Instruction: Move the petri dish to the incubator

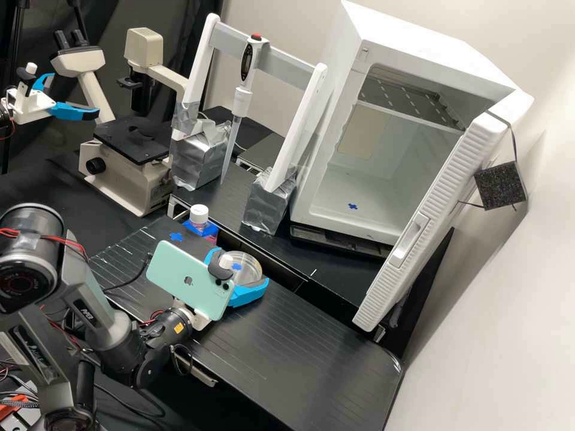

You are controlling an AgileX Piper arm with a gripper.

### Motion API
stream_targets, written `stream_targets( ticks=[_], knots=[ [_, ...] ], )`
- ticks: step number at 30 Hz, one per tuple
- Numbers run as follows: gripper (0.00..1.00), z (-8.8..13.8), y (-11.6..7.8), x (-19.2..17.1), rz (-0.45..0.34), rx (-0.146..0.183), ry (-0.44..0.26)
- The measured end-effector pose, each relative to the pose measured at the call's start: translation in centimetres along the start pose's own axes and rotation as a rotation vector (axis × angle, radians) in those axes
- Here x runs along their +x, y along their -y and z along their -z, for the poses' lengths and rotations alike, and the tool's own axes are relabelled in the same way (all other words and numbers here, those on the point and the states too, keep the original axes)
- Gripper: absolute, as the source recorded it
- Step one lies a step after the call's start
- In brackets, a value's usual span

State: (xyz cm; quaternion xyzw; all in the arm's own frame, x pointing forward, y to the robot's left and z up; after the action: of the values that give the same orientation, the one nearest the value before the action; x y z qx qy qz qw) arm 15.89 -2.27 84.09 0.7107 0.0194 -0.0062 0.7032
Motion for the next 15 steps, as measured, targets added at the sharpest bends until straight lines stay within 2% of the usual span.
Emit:
stream_targets(
  ticks=[5, 11, 15],
  knots=[
    [0.0, 0.0, -1.0, 0.8, -0.023, -0.011, 0.008],
    [0.0, -0.1, -3.7, 2.7, -0.14, 0.0, 0.003],
    [0.0, -0.4, -5.0, 3.6, -0.189, 0.006, 0.007]
  ],
)
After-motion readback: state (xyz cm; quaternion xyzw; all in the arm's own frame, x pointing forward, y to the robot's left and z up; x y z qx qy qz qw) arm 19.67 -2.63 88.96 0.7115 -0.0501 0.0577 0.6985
